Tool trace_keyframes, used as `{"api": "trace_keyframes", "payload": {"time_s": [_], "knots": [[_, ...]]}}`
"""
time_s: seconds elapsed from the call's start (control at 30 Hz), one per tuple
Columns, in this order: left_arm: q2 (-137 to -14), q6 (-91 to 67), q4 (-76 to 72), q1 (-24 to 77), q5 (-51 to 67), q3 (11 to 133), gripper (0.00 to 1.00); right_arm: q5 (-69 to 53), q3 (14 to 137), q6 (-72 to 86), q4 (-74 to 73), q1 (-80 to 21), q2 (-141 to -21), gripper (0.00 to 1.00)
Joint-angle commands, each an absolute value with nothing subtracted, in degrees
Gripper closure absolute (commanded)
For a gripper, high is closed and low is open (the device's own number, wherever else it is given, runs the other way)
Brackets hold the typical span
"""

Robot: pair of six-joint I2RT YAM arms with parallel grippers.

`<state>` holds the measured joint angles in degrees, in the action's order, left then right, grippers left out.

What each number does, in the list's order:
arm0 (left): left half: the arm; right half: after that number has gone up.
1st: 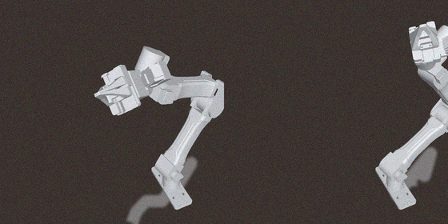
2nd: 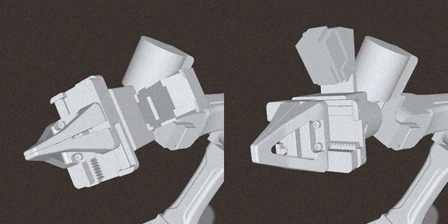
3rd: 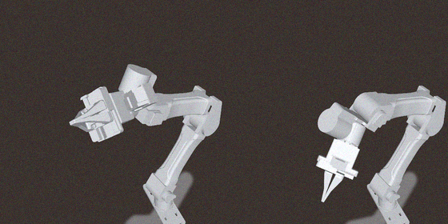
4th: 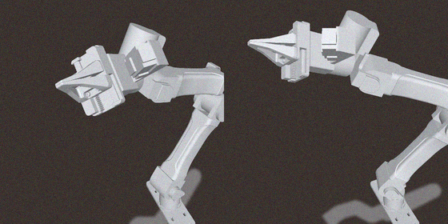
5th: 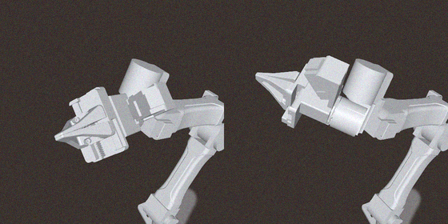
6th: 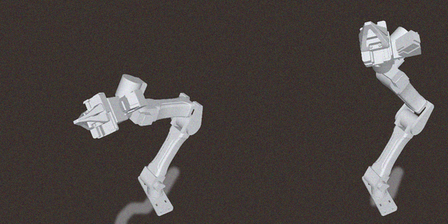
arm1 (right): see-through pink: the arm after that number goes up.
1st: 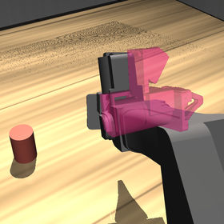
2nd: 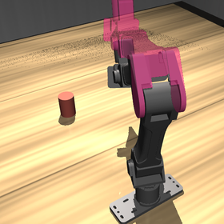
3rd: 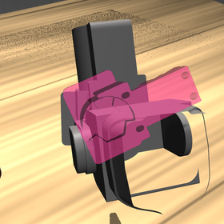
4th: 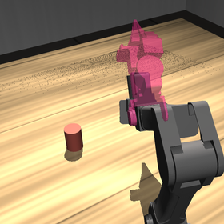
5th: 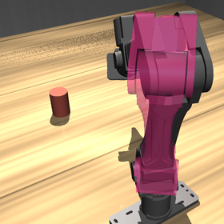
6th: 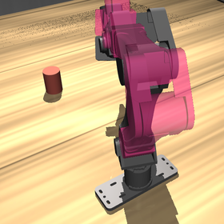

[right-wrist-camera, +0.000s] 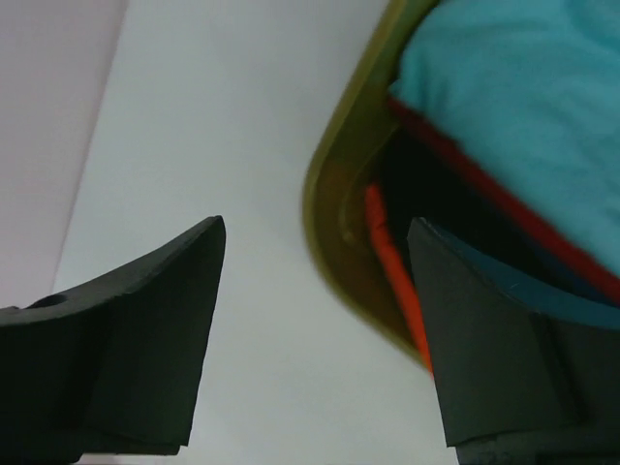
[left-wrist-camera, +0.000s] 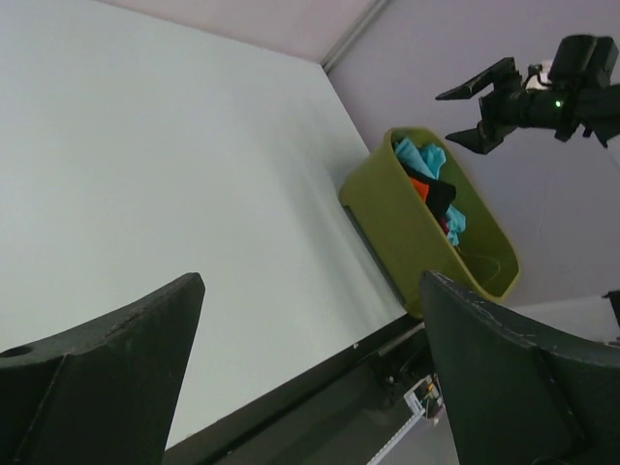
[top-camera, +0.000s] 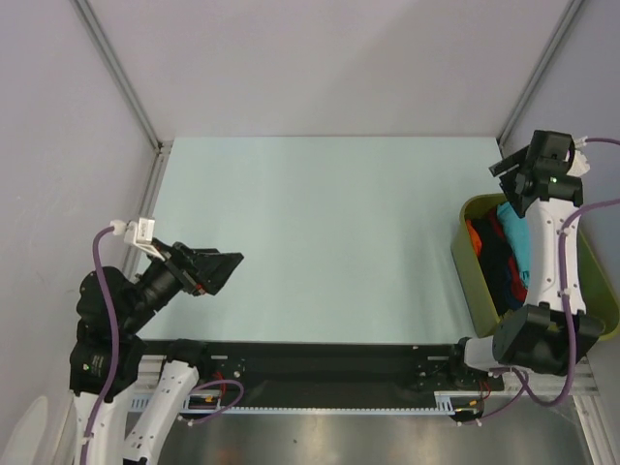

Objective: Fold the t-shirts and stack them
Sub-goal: Grab the tshirt from the pile

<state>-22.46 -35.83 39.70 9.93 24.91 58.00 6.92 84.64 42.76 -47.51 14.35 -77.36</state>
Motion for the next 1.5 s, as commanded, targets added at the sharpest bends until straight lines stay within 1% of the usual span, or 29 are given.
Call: {"api": "trace_keyframes", "payload": {"time_s": [0.0,0.03,0.13,0.27,0.43,0.6,0.63,0.67,0.73,0.93,1.03,1.07,1.13,1.17,1.27,1.3,1.37,1.47], "knots": [[-24.4,-30.9,40.3,9.5,28.8,60.6,0.01,28.6,84.8,43.8,-47.5,15.4,-80.5,0.20],[-24.6,-30.2,40.2,9.6,29.4,61.0,0.02,32.6,84.1,43.7,-47.3,15.8,-81.5,0.20],[-26.7,-29.4,40.9,9.5,29.9,62.6,0.03,38.6,82.5,39.6,-44.8,17.9,-84.0,0.20],[-28.9,-29.4,40.9,9.7,31.3,62.8,0.05,40.6,79.9,35.4,-39.6,21.1,-86.9,0.24],[-32.4,-30.4,40.6,9.6,32.9,63.5,0.07,44.0,76.1,28.8,-29.9,21.9,-88.4,0.29],[-35.2,-32.8,39.5,9.6,33.5,63.1,0.10,40.4,73.5,26.9,-24.4,24.9,-90.5,0.32],[-35.6,-33.7,38.9,9.6,33.7,62.9,0.11,38.3,72.9,26.2,-21.0,25.0,-91.0,0.33],[-36.2,-34.3,38.4,9.7,33.9,62.8,0.11,38.3,72.8,26.1,-20.4,25.0,-91.3,0.37],[-36.8,-35.9,37.2,9.7,34.5,62.6,0.12,37.2,72.3,25.0,-17.3,25.0,-92.2,0.41],[-37.5,-40.2,34.4,9.7,35.4,59.9,0.14,34.1,72.3,24.8,-12.8,25.0,-95.0,0.43],[-37.2,-42.2,32.8,9.6,35.6,58.5,0.15,33.8,72.9,24.9,-12.4,25.0,-96.7,0.61],[-37.2,-42.7,32.5,9.7,35.8,57.8,0.15,33.7,73.4,24.9,-12.3,25.0,-97.0,0.75],[-36.9,-44.0,32.0,9.6,35.9,57.2,0.16,33.7,74.3,25.4,-13.5,25.0,-96.5,0.87],[-36.7,-44.2,32.0,9.6,36.2,57.2,0.17,34.1,74.9,25.4,-13.9,24.5,-96.0,1.00],[-35.4,-45.0,32.0,9.6,36.2,57.0,0.17,38.9,76.5,24.4,-15.6,21.7,-90.6,1.00],[-35.2,-45.1,32.3,9.6,36.1,57.1,0.17,41.7,77.2,23.9,-16.0,20.6,-87.1,1.00],[-34.0,-45.4,32.7,9.7,36.1,57.0,0.17,43.7,79.7,23.5,-16.9,18.6,-83.2,1.00],[-32.5,-46.5,33.0,9.7,36.7,57.0,0.18,46.1,86.6,21.7,-15.9,13.6,-76.6,1.00]]}}
